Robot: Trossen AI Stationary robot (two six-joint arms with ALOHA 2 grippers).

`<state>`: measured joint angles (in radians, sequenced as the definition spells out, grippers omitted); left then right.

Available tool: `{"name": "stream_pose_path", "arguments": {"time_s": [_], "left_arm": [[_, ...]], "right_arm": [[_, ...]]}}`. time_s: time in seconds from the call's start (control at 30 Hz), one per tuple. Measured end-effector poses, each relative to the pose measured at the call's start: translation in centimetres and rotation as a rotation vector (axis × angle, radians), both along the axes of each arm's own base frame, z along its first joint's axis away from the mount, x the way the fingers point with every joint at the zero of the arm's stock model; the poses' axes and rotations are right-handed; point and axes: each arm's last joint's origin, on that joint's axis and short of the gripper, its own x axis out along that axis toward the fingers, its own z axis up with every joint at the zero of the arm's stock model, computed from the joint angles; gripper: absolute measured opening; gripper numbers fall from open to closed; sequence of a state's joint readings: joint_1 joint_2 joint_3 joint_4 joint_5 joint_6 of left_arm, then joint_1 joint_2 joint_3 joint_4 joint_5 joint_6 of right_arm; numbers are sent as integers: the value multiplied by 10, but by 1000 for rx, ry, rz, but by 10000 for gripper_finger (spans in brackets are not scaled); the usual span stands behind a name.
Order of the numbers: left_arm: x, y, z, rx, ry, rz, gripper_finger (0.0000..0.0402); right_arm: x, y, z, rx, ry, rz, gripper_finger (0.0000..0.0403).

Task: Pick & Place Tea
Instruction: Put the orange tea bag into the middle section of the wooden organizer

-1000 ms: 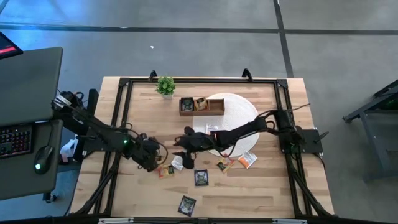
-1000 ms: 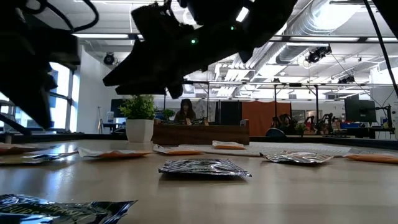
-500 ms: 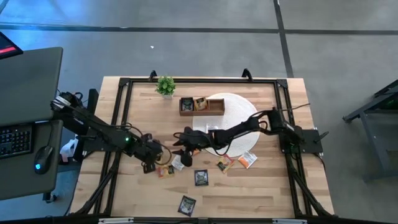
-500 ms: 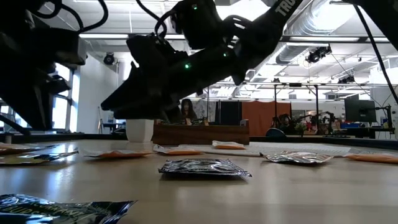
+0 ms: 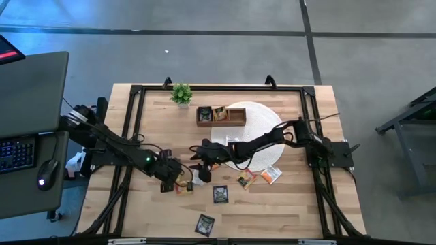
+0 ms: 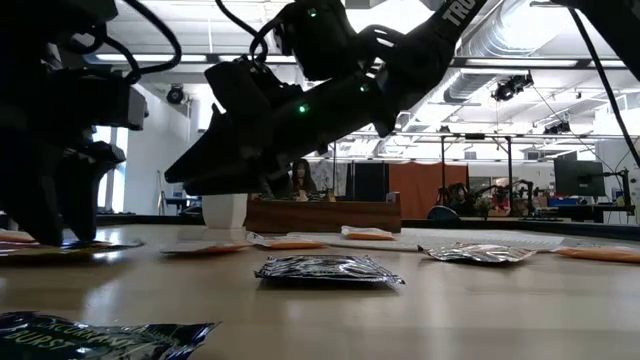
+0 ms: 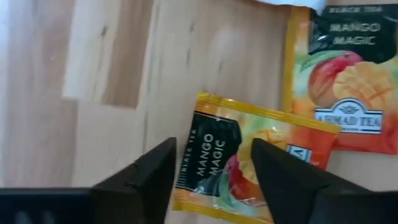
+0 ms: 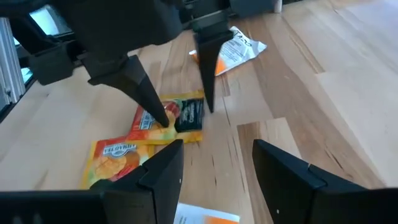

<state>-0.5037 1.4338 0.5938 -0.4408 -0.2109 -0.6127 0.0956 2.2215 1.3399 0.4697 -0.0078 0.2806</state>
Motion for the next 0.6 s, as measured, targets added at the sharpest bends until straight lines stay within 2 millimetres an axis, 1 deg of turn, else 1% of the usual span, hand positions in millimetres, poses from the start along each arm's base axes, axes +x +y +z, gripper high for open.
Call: {"name": "stream_pose_path", "arguments": {"time_s": [0.13, 0.23, 0.27, 0.3, 0.33, 0.43, 0.6], "left_arm": [[2, -2, 0, -34, -12, -13, 109], [3, -2, 0, -15, -37, 1, 33], [4, -1, 0, 1, -53, 19, 17], [5, -1, 0, 18, -72, 38, 11], [6, 0, 1, 43, -90, 50, 13], [10, 1, 5, 129, -133, 63, 33], [24, -3, 23, 263, -237, 27, 41]], "right_arm": [[0, -1, 0, -5, 4, -31, 188], [-1, -2, -2, 22, 20, -92, 188], [-1, -2, -2, 40, 22, -104, 188], [-1, -3, -2, 53, 24, -108, 188], [-1, -4, -2, 65, 29, -99, 188], [-1, -5, -2, 89, 35, -62, 188], [0, -6, -2, 110, 37, -74, 188]]}}
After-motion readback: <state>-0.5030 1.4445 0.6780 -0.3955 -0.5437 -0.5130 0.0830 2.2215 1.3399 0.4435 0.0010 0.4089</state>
